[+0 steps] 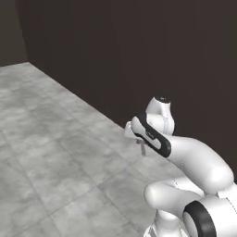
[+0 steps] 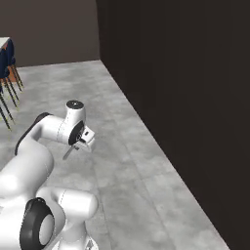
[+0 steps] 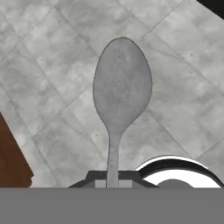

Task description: Take the fork and place it on the left side of the plate. Then take the spoon and place it on the right side of the plate. Make sure they're directly next to the plate.

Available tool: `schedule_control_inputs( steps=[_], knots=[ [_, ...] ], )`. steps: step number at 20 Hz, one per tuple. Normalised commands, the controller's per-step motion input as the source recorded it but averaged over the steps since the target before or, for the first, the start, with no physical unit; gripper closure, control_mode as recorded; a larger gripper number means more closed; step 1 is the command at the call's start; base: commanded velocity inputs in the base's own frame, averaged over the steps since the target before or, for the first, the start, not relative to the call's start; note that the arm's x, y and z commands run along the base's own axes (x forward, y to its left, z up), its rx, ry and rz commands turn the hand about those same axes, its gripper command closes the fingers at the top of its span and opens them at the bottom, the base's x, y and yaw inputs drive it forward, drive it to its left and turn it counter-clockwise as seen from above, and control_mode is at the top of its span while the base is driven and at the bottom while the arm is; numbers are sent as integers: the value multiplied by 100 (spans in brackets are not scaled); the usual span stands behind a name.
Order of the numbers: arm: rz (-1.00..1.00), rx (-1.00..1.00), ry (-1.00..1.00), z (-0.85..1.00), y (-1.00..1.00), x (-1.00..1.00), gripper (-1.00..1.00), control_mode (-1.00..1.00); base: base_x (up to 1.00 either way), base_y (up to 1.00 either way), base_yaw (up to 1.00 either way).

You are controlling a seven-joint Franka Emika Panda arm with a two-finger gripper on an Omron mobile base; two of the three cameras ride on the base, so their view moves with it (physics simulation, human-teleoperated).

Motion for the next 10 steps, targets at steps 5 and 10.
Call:
schedule_control_inputs(
  steps=[5, 10],
  knots=[
    [0, 0, 0, 0, 0, 0, 100, 100, 100, 0, 52],
    [0, 0, 0, 0, 0, 0, 100, 100, 100, -5, 36]
  ],
)
